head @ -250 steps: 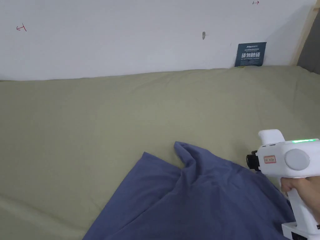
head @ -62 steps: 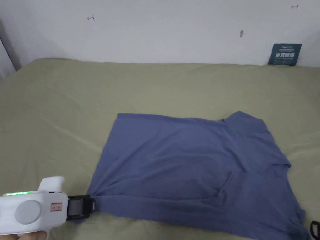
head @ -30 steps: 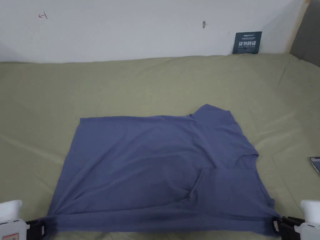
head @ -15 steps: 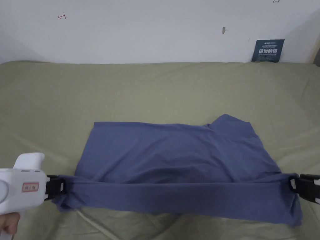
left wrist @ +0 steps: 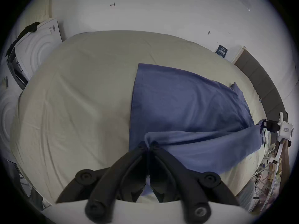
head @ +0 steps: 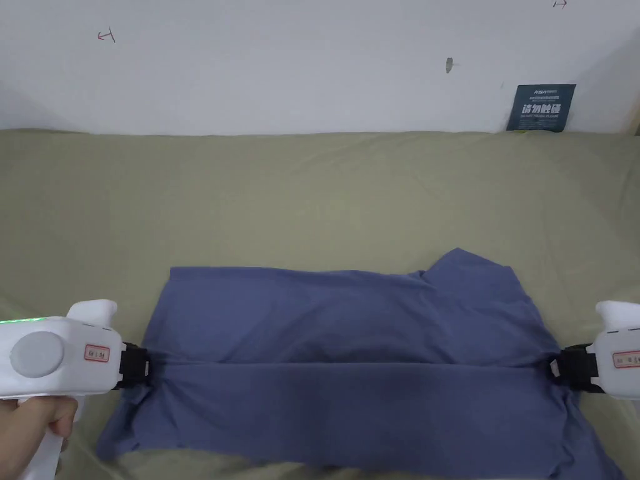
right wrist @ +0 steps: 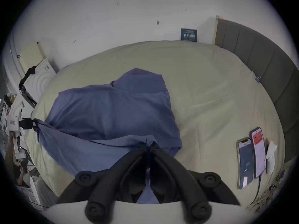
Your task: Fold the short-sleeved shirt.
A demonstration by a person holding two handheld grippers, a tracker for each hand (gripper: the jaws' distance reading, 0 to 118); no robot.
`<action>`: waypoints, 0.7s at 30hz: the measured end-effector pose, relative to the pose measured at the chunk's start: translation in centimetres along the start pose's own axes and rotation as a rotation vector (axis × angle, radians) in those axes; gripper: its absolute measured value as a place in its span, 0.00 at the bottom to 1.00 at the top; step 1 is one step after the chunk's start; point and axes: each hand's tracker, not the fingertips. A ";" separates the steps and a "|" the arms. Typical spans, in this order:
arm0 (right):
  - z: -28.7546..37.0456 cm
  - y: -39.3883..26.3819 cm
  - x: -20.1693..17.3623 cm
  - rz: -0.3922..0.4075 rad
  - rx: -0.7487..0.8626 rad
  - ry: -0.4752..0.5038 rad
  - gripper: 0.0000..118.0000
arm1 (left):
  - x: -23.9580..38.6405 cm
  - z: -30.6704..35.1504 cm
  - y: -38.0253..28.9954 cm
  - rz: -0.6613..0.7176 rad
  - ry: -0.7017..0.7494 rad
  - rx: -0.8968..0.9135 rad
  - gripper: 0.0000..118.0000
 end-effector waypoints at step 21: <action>8.9 -13.5 -1.7 -0.002 0.248 -0.035 0.01 | -1.5 7.8 -10.1 0.053 0.037 0.159 0.00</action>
